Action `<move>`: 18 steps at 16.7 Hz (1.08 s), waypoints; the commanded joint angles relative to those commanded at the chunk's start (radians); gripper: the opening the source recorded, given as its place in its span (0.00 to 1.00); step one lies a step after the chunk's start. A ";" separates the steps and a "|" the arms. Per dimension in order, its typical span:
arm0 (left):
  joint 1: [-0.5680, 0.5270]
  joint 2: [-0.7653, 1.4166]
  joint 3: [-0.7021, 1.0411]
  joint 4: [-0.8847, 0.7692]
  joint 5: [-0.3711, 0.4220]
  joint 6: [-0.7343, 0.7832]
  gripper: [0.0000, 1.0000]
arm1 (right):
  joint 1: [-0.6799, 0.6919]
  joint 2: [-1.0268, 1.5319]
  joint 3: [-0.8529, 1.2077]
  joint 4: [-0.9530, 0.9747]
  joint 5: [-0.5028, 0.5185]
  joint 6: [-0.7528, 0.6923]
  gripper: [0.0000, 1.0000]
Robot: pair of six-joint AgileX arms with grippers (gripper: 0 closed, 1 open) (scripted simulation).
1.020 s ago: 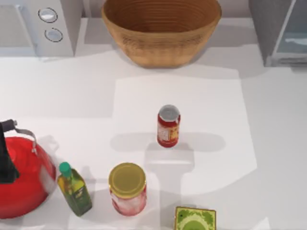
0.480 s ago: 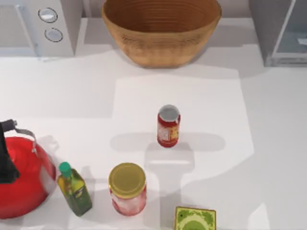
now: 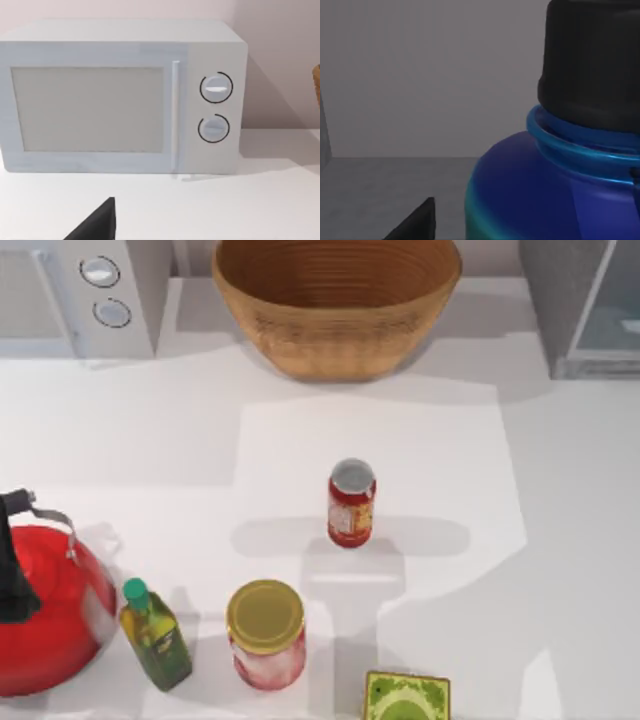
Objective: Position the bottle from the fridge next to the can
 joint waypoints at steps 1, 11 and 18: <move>0.000 0.000 0.000 0.000 0.000 0.000 1.00 | 0.000 0.000 0.000 0.000 0.000 0.000 0.92; 0.000 0.000 0.000 0.000 0.000 0.000 1.00 | 0.000 0.000 0.000 0.000 0.000 0.000 0.17; 0.000 0.000 0.000 0.000 0.000 0.000 1.00 | 0.000 0.000 0.000 0.000 0.000 0.000 0.00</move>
